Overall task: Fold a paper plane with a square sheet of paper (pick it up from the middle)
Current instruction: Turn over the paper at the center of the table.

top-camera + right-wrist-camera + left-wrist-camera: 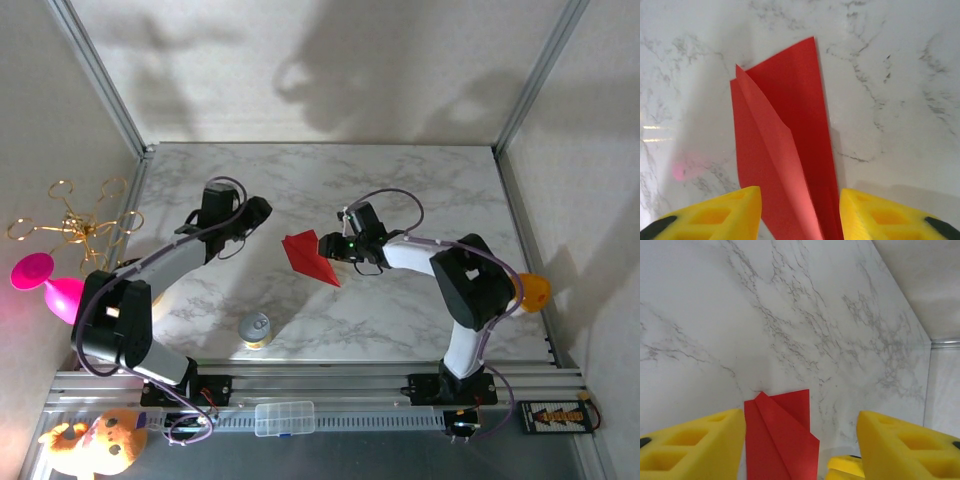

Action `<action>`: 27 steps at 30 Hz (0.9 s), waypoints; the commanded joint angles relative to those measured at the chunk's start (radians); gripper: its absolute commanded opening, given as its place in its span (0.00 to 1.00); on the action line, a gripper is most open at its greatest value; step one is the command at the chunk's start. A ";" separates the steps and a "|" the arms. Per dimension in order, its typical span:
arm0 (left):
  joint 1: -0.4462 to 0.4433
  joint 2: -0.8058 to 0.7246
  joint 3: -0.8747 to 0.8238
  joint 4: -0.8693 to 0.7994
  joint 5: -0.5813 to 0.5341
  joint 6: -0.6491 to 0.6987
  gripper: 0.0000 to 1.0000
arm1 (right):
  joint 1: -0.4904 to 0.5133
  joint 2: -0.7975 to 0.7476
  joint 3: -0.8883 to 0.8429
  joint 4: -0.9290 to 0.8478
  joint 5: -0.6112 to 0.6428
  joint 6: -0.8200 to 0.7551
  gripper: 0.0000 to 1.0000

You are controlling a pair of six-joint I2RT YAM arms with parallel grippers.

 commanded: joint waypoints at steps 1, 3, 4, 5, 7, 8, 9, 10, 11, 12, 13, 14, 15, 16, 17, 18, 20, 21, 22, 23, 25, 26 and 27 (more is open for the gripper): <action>-0.005 -0.045 -0.024 0.004 -0.010 -0.016 0.64 | 0.000 0.039 0.044 0.012 -0.066 -0.057 0.41; -0.003 -0.045 -0.025 0.000 -0.010 -0.009 0.66 | -0.001 0.047 0.034 0.049 -0.095 -0.094 0.39; -0.004 -0.043 -0.024 -0.003 -0.009 -0.004 0.67 | -0.001 0.049 0.031 0.057 -0.096 -0.106 0.39; -0.004 -0.040 -0.020 -0.009 -0.007 0.000 0.68 | -0.002 0.053 0.033 0.061 -0.098 -0.121 0.39; -0.003 -0.038 -0.010 -0.015 -0.009 0.012 0.70 | -0.004 0.060 0.039 0.062 -0.097 -0.145 0.38; -0.004 -0.040 -0.006 -0.018 -0.013 0.015 0.71 | -0.005 0.067 0.041 0.063 -0.096 -0.149 0.38; -0.002 -0.043 -0.006 -0.016 -0.019 0.016 0.73 | -0.008 0.075 0.041 0.067 -0.103 -0.154 0.38; -0.004 -0.046 -0.007 -0.013 -0.020 0.015 0.74 | -0.010 0.082 0.043 0.068 -0.104 -0.157 0.37; -0.003 -0.050 -0.011 -0.011 -0.022 0.015 0.76 | -0.012 0.089 0.043 0.071 -0.114 -0.160 0.36; -0.004 -0.055 -0.015 -0.008 -0.021 0.016 0.78 | -0.013 0.092 0.043 0.081 -0.132 -0.166 0.35; -0.004 -0.059 -0.019 -0.004 -0.023 0.017 0.80 | -0.015 0.092 0.041 0.090 -0.143 -0.170 0.34; -0.003 -0.062 -0.024 0.001 -0.023 0.018 0.82 | -0.016 0.092 0.040 0.102 -0.153 -0.174 0.32; -0.004 -0.065 -0.028 0.003 -0.022 0.019 0.84 | -0.017 0.092 0.036 0.117 -0.166 -0.180 0.31; -0.003 -0.068 -0.031 0.006 -0.021 0.021 0.85 | -0.019 0.091 0.036 0.126 -0.177 -0.187 0.28; -0.004 -0.068 -0.032 0.006 -0.022 0.022 0.86 | -0.022 0.090 0.034 0.136 -0.188 -0.195 0.26; -0.003 -0.071 -0.035 0.006 -0.020 0.024 0.88 | -0.022 0.090 0.034 0.141 -0.195 -0.204 0.23; -0.004 -0.076 -0.040 0.011 -0.017 0.026 0.90 | -0.024 0.090 0.030 0.154 -0.209 -0.222 0.18; -0.003 -0.078 -0.042 0.011 -0.017 0.028 0.91 | -0.024 0.090 0.029 0.157 -0.208 -0.230 0.15; -0.002 -0.082 -0.043 0.010 -0.015 0.033 0.92 | -0.024 0.086 0.028 0.159 -0.206 -0.235 0.12; 0.001 -0.085 -0.041 0.001 -0.012 0.044 0.93 | -0.024 0.084 0.030 0.155 -0.202 -0.242 0.09; 0.011 -0.097 -0.024 -0.040 -0.022 0.076 0.94 | -0.025 0.077 0.031 0.151 -0.194 -0.250 0.05; 0.016 -0.104 -0.017 -0.060 -0.029 0.090 0.95 | -0.025 0.071 0.028 0.156 -0.191 -0.252 0.04; 0.021 -0.109 -0.012 -0.072 -0.030 0.100 0.95 | -0.026 0.067 0.026 0.160 -0.186 -0.255 0.04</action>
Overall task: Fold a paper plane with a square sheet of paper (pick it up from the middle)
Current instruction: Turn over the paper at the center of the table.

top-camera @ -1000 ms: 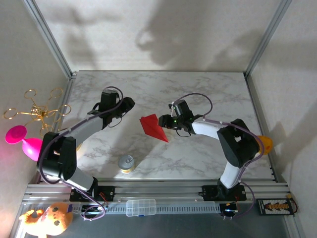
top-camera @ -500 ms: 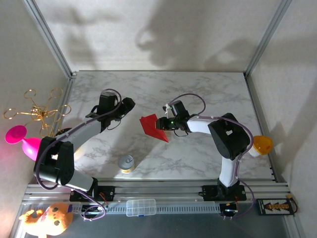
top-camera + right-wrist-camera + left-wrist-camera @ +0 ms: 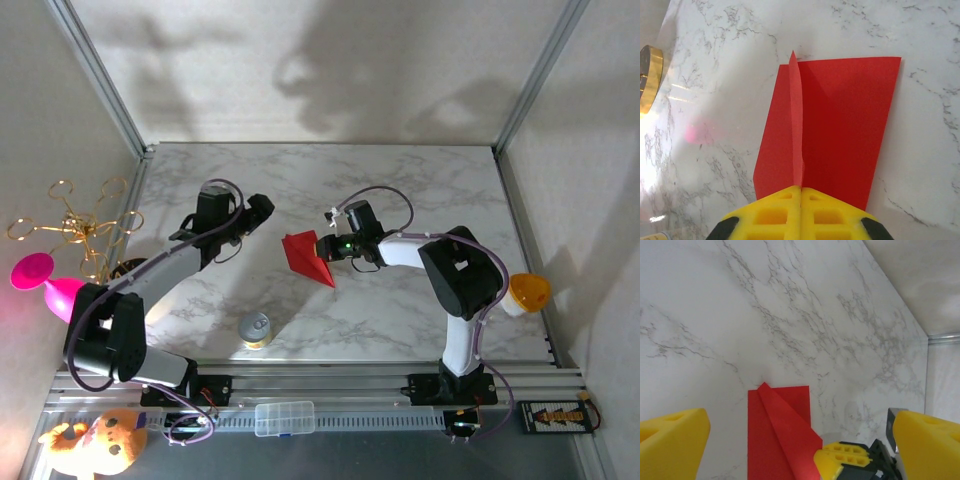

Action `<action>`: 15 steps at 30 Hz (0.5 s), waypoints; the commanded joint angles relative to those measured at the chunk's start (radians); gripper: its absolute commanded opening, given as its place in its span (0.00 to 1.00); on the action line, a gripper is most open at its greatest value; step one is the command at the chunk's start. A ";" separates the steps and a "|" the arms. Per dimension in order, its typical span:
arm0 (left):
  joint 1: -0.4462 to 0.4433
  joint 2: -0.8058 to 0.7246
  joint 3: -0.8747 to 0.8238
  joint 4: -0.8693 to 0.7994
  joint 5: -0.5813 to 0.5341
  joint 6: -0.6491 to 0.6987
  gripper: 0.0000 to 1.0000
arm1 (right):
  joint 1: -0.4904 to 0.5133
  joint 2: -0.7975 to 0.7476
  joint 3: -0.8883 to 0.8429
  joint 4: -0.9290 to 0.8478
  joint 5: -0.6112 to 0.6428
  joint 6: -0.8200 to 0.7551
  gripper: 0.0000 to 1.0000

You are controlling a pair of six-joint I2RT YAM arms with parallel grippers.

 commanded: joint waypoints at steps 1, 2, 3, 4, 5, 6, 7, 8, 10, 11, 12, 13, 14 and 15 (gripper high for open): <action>0.018 -0.048 0.023 -0.061 -0.026 0.062 0.96 | -0.008 -0.013 0.006 0.031 -0.006 -0.035 0.04; 0.021 -0.056 0.023 -0.065 -0.026 0.064 0.96 | -0.008 -0.013 0.006 0.030 -0.008 -0.037 0.04; 0.023 -0.061 0.020 -0.063 -0.023 0.063 0.96 | -0.007 -0.011 0.007 0.032 -0.010 -0.036 0.04; 0.023 -0.068 0.016 -0.058 -0.018 0.060 0.96 | -0.008 -0.010 0.008 0.035 -0.017 -0.036 0.03; 0.025 -0.072 0.010 -0.051 -0.010 0.054 0.96 | -0.008 -0.009 0.005 0.040 -0.019 -0.031 0.03; 0.025 -0.075 0.004 -0.041 -0.002 0.050 0.97 | -0.009 -0.013 0.002 0.046 -0.025 -0.026 0.02; 0.025 -0.075 -0.001 -0.030 0.016 0.045 0.97 | -0.011 -0.023 -0.002 0.055 -0.032 -0.020 0.01; 0.024 -0.075 -0.006 -0.021 0.030 0.039 0.97 | -0.012 -0.035 -0.010 0.071 -0.033 -0.010 0.01; 0.025 -0.073 -0.017 -0.003 0.067 0.027 0.97 | -0.023 -0.082 -0.042 0.135 -0.046 0.027 0.00; 0.024 -0.074 -0.028 0.014 0.089 0.017 0.97 | -0.029 -0.105 -0.058 0.168 -0.051 0.051 0.00; 0.025 -0.076 -0.043 0.043 0.120 0.002 0.97 | -0.037 -0.132 -0.077 0.207 -0.052 0.080 0.00; 0.022 -0.080 -0.061 0.088 0.153 -0.015 0.99 | -0.044 -0.158 -0.097 0.249 -0.053 0.111 0.00; 0.019 -0.084 -0.078 0.127 0.179 -0.036 1.00 | -0.053 -0.178 -0.113 0.281 -0.057 0.140 0.00; 0.011 -0.091 -0.098 0.173 0.204 -0.060 1.00 | -0.060 -0.198 -0.129 0.318 -0.062 0.174 0.00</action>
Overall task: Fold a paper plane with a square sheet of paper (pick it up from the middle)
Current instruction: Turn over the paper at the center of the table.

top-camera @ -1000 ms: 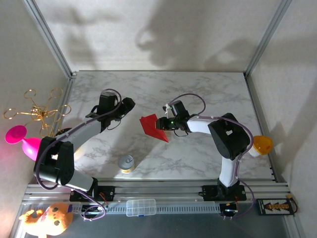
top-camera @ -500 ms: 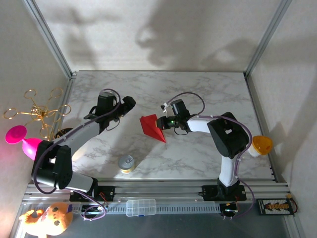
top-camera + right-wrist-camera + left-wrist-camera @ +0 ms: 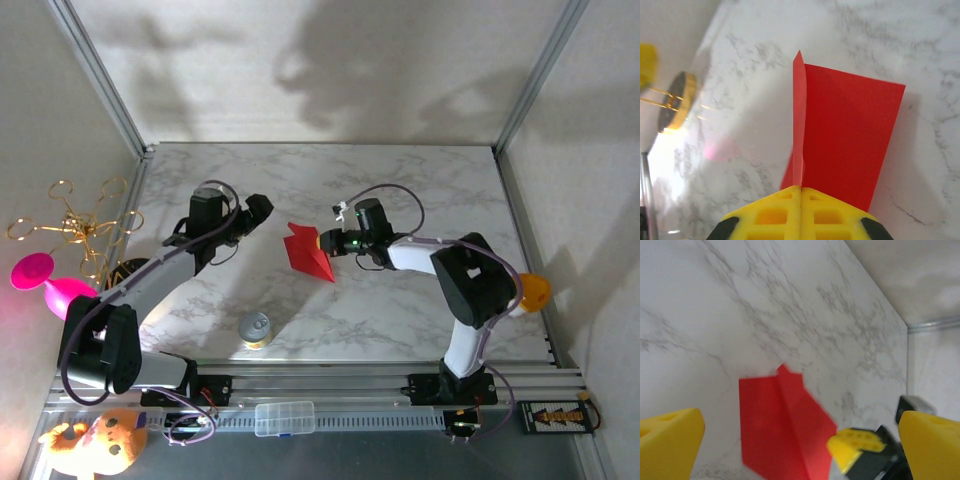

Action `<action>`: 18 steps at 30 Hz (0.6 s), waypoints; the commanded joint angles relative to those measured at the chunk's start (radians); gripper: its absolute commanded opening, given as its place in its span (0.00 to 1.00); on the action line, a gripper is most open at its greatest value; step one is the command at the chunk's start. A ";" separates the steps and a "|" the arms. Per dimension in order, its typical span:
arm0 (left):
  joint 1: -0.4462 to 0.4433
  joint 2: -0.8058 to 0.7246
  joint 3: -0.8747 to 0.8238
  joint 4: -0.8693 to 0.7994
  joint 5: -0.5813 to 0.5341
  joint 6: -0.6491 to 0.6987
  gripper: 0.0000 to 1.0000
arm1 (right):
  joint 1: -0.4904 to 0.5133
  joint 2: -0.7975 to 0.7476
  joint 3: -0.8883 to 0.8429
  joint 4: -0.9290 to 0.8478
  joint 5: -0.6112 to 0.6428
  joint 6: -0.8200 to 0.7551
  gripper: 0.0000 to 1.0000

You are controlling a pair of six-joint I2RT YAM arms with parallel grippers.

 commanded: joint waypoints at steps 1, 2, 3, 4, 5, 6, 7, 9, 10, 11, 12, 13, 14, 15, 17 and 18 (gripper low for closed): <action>-0.016 -0.031 -0.059 0.171 0.125 -0.080 1.00 | -0.028 -0.089 -0.045 0.190 -0.038 0.132 0.00; -0.028 -0.036 -0.074 0.216 0.139 -0.099 1.00 | -0.032 -0.102 -0.054 0.216 -0.043 0.162 0.00; -0.048 -0.039 -0.085 0.252 0.149 -0.116 0.99 | -0.036 -0.113 -0.065 0.238 -0.047 0.201 0.00; -0.066 -0.039 -0.090 0.291 0.153 -0.125 0.99 | -0.037 -0.122 -0.071 0.259 -0.055 0.231 0.00; -0.083 -0.037 -0.090 0.315 0.154 -0.127 0.99 | -0.039 -0.130 -0.076 0.273 -0.062 0.252 0.00; -0.101 -0.035 -0.090 0.335 0.153 -0.130 0.99 | -0.038 -0.138 -0.079 0.281 -0.064 0.280 0.00; -0.117 -0.030 -0.088 0.357 0.154 -0.130 0.98 | -0.040 -0.146 -0.083 0.288 -0.066 0.307 0.01; -0.147 -0.019 -0.089 0.410 0.153 -0.132 0.96 | -0.043 -0.159 -0.086 0.296 -0.070 0.354 0.01; -0.159 -0.009 -0.089 0.435 0.153 -0.136 0.95 | -0.045 -0.163 -0.087 0.300 -0.075 0.382 0.01; -0.167 0.002 -0.091 0.459 0.155 -0.141 0.92 | -0.047 -0.167 -0.089 0.307 -0.080 0.408 0.01; -0.174 0.017 -0.093 0.487 0.161 -0.150 0.89 | -0.051 -0.170 -0.093 0.324 -0.090 0.441 0.01; -0.180 0.037 -0.096 0.519 0.174 -0.163 0.86 | -0.052 -0.174 -0.103 0.352 -0.099 0.473 0.01; -0.183 0.053 -0.098 0.545 0.187 -0.174 0.83 | -0.053 -0.178 -0.113 0.377 -0.102 0.503 0.01; -0.187 0.071 -0.097 0.570 0.204 -0.185 0.80 | -0.054 -0.181 -0.123 0.402 -0.103 0.534 0.01; -0.194 0.097 -0.094 0.608 0.223 -0.198 0.72 | -0.055 -0.179 -0.135 0.442 -0.116 0.586 0.01; -0.199 0.107 -0.091 0.622 0.231 -0.199 0.67 | -0.057 -0.176 -0.139 0.461 -0.122 0.611 0.02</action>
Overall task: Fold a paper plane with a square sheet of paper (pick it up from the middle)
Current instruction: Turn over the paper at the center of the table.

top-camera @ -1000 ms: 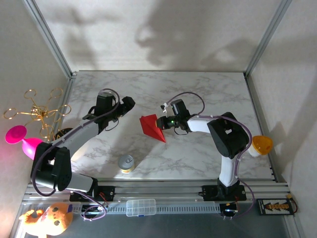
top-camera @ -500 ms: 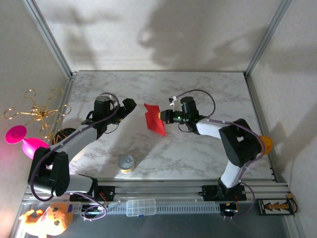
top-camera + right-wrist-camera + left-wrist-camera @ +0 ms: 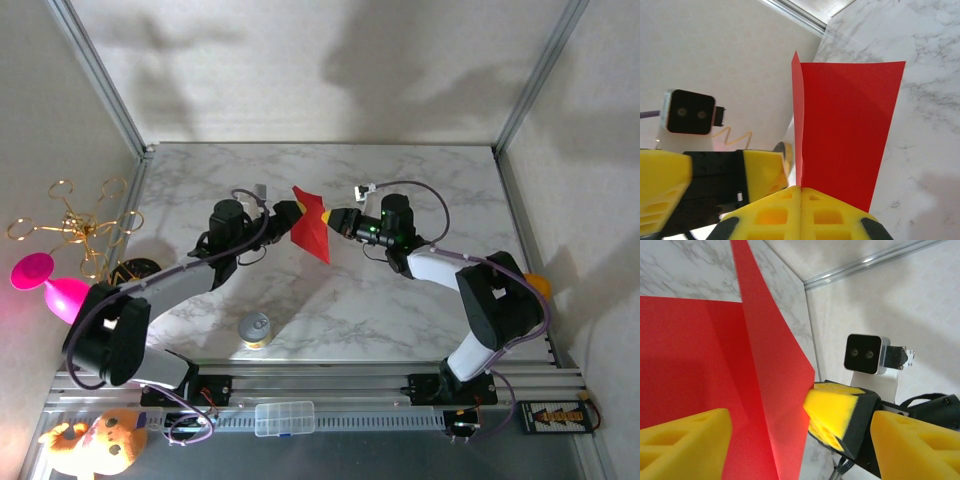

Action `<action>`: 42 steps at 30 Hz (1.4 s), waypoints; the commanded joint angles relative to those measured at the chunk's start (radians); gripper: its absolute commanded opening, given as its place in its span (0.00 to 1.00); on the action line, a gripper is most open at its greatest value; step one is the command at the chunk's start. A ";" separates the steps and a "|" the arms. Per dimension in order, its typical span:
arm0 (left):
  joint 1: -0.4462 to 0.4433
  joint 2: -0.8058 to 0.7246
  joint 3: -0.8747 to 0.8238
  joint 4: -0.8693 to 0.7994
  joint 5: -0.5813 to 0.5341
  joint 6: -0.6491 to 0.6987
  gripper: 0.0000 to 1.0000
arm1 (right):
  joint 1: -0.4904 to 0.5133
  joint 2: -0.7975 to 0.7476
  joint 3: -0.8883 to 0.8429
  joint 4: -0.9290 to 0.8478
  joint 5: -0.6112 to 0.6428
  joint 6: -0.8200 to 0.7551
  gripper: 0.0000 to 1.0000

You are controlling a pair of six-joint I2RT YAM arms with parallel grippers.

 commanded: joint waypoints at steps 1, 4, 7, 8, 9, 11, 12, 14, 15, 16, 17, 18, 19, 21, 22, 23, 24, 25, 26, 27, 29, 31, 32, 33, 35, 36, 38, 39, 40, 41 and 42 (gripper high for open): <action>-0.020 0.038 0.001 0.122 0.063 -0.023 0.63 | -0.008 -0.015 -0.022 0.121 -0.042 0.136 0.02; -0.022 0.058 0.007 0.119 0.080 -0.007 0.55 | -0.013 0.002 -0.025 0.154 -0.061 0.171 0.02; -0.026 0.073 0.003 0.125 0.087 -0.003 0.52 | -0.017 0.013 -0.031 0.192 -0.075 0.205 0.03; -0.026 0.078 0.002 0.134 0.093 -0.004 0.51 | -0.017 0.016 -0.032 0.202 -0.079 0.213 0.03; -0.028 0.085 0.002 0.146 0.102 -0.008 0.51 | -0.017 0.019 -0.032 0.206 -0.082 0.223 0.03; -0.030 0.093 0.001 0.178 0.118 -0.017 0.50 | -0.019 0.026 -0.032 0.226 -0.090 0.242 0.03; -0.033 0.095 0.001 0.195 0.123 -0.021 0.49 | -0.019 0.030 -0.033 0.239 -0.095 0.254 0.03; -0.037 0.100 0.001 0.217 0.125 -0.026 0.48 | -0.020 0.039 -0.034 0.265 -0.103 0.281 0.04; -0.039 0.102 0.001 0.227 0.125 -0.026 0.46 | -0.021 0.043 -0.033 0.273 -0.107 0.289 0.04; -0.039 0.105 0.002 0.233 0.125 -0.028 0.45 | -0.022 0.044 -0.032 0.277 -0.109 0.296 0.04; -0.039 0.109 0.002 0.239 0.125 -0.031 0.44 | -0.022 0.047 -0.033 0.287 -0.114 0.305 0.04; -0.039 0.114 0.005 0.247 0.125 -0.034 0.43 | -0.022 0.049 -0.033 0.294 -0.116 0.312 0.04; -0.040 0.118 0.006 0.255 0.129 -0.039 0.42 | -0.023 0.049 -0.033 0.301 -0.119 0.318 0.04; -0.040 0.127 0.006 0.275 0.135 -0.050 0.41 | -0.024 0.052 -0.035 0.316 -0.125 0.333 0.04; -0.041 0.129 0.007 0.284 0.140 -0.053 0.40 | -0.024 0.053 -0.036 0.326 -0.127 0.340 0.04; -0.042 0.130 0.009 0.295 0.148 -0.053 0.40 | -0.025 0.055 -0.037 0.333 -0.129 0.347 0.05; -0.043 0.128 0.009 0.302 0.154 -0.053 0.40 | -0.025 0.057 -0.038 0.339 -0.130 0.354 0.05; -0.045 0.126 0.010 0.303 0.154 -0.052 0.40 | -0.024 0.057 -0.039 0.341 -0.132 0.358 0.05; -0.046 0.124 0.012 0.305 0.157 -0.048 0.39 | -0.026 0.058 -0.041 0.345 -0.132 0.362 0.05; -0.047 0.121 0.012 0.306 0.156 -0.045 0.39 | -0.027 0.059 -0.042 0.349 -0.133 0.368 0.05; -0.048 0.118 0.012 0.310 0.158 -0.046 0.37 | -0.026 0.060 -0.045 0.357 -0.133 0.375 0.06; -0.049 0.121 0.014 0.309 0.159 -0.047 0.35 | -0.028 0.062 -0.048 0.361 -0.131 0.382 0.06; -0.050 0.123 0.017 0.299 0.156 -0.048 0.33 | -0.028 0.063 -0.048 0.367 -0.133 0.385 0.06; -0.050 0.127 0.024 0.281 0.154 -0.047 0.31 | -0.028 0.065 -0.048 0.366 -0.136 0.388 0.06; -0.051 0.129 0.030 0.272 0.153 -0.045 0.29 | -0.028 0.065 -0.050 0.360 -0.135 0.387 0.07; -0.051 0.128 0.029 0.271 0.149 -0.046 0.28 | -0.028 0.065 -0.050 0.357 -0.137 0.387 0.07; -0.051 0.121 0.032 0.255 0.139 -0.036 0.25 | -0.029 0.064 -0.050 0.346 -0.136 0.383 0.09; -0.051 0.118 0.035 0.244 0.135 -0.029 0.23 | -0.030 0.062 -0.050 0.335 -0.133 0.380 0.11; -0.051 0.116 0.039 0.231 0.130 -0.024 0.21 | -0.030 0.058 -0.049 0.319 -0.130 0.373 0.12; -0.051 0.115 0.042 0.219 0.129 -0.019 0.19 | -0.034 0.052 -0.045 0.298 -0.130 0.361 0.15; -0.051 0.114 0.044 0.209 0.128 -0.014 0.17 | -0.035 0.048 -0.041 0.272 -0.128 0.346 0.18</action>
